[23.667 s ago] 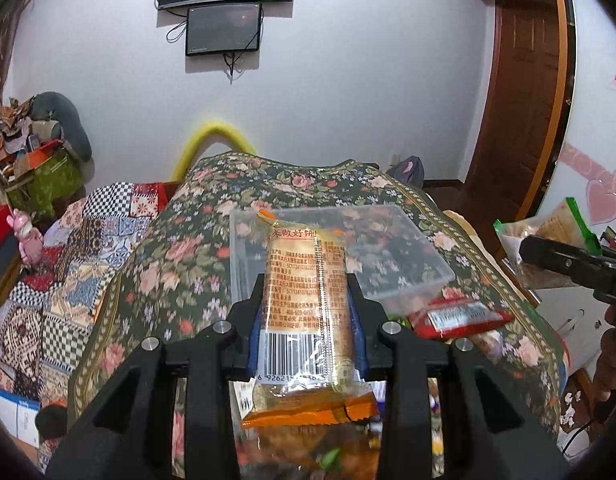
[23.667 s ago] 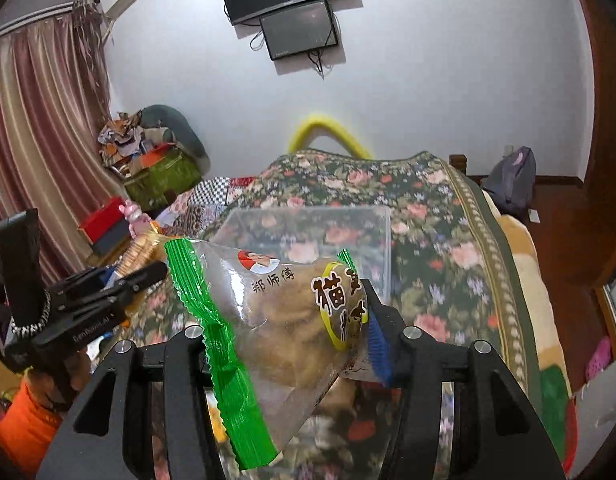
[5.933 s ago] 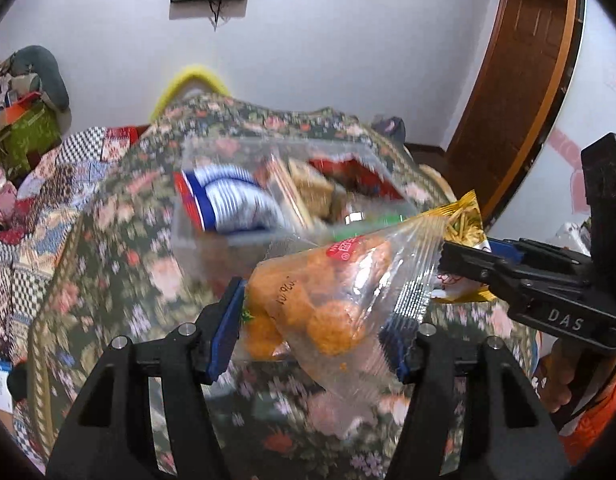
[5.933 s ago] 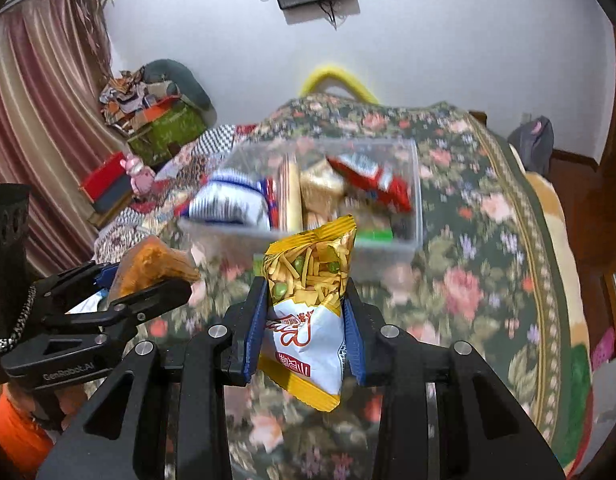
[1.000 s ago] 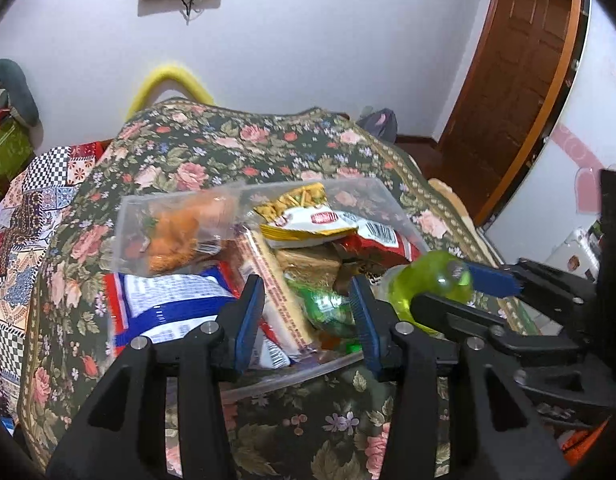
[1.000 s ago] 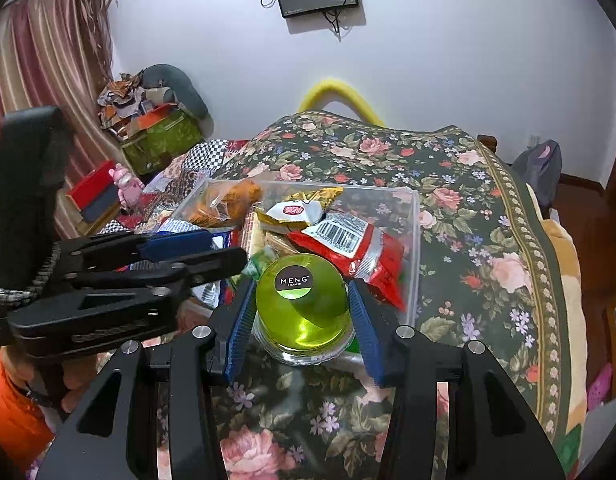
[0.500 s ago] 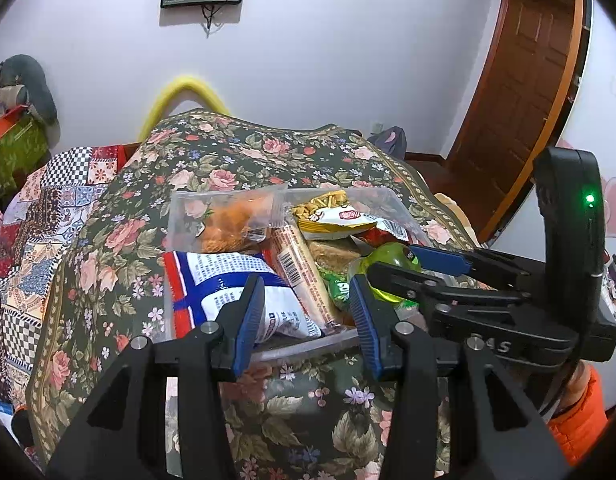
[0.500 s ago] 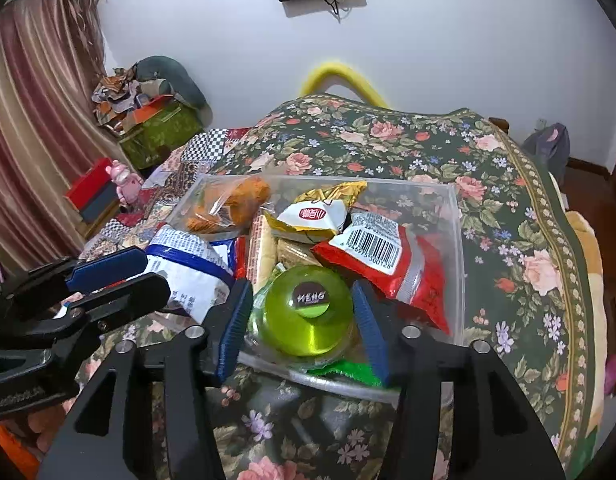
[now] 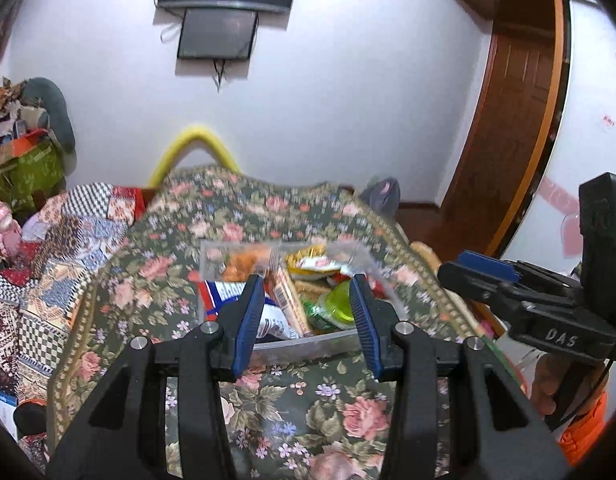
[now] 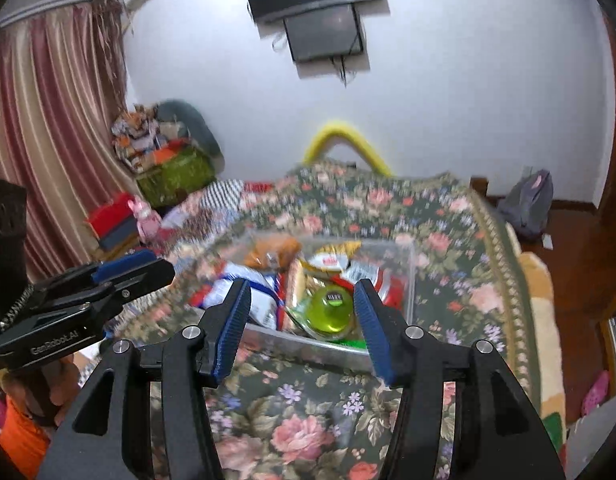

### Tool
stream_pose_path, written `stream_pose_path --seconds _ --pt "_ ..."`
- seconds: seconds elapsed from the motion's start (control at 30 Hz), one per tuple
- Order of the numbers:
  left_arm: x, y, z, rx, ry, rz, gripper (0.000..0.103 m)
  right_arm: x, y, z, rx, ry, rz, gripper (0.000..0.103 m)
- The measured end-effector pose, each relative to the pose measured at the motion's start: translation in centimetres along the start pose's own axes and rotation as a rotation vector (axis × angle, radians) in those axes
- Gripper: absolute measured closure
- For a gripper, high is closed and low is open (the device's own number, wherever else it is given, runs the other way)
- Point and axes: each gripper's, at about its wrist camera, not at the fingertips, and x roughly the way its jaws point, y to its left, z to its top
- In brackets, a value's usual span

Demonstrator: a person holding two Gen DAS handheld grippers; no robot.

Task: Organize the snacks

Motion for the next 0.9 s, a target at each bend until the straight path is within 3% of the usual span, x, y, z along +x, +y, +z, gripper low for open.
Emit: stream_pose_path --seconds 0.13,0.23,0.3,0.4,0.5,0.67,0.9 --pt "-3.8 -1.1 0.5 0.014 -0.07 0.01 0.054 -3.6 1.4 0.3 -0.018 -0.075 -0.017 0.053" --pt "-6.4 -2.2 0.4 0.043 -0.131 0.033 0.043 -5.6 2.3 0.2 -0.027 -0.119 -0.021 0.048" --pt "-8.2 -2.9 0.2 0.061 -0.171 0.048 0.027 -6.7 2.9 0.1 -0.037 -0.149 -0.036 0.035" --pt "-10.1 -3.6 -0.1 0.077 -0.214 0.063 0.017 -8.3 3.8 -0.1 -0.054 -0.197 -0.066 0.022" --pt "-11.5 -4.2 -0.5 0.092 -0.239 0.089 0.008 -9.2 4.4 -0.2 -0.063 -0.223 -0.079 0.017" --pt "-13.2 -4.5 -1.0 0.087 -0.27 0.1 0.002 -10.0 4.6 -0.6 -0.059 -0.261 -0.098 0.0" --pt "-14.0 -4.5 -1.5 0.079 -0.287 0.111 0.0 -10.1 5.0 -1.3 -0.071 -0.279 -0.12 0.0"
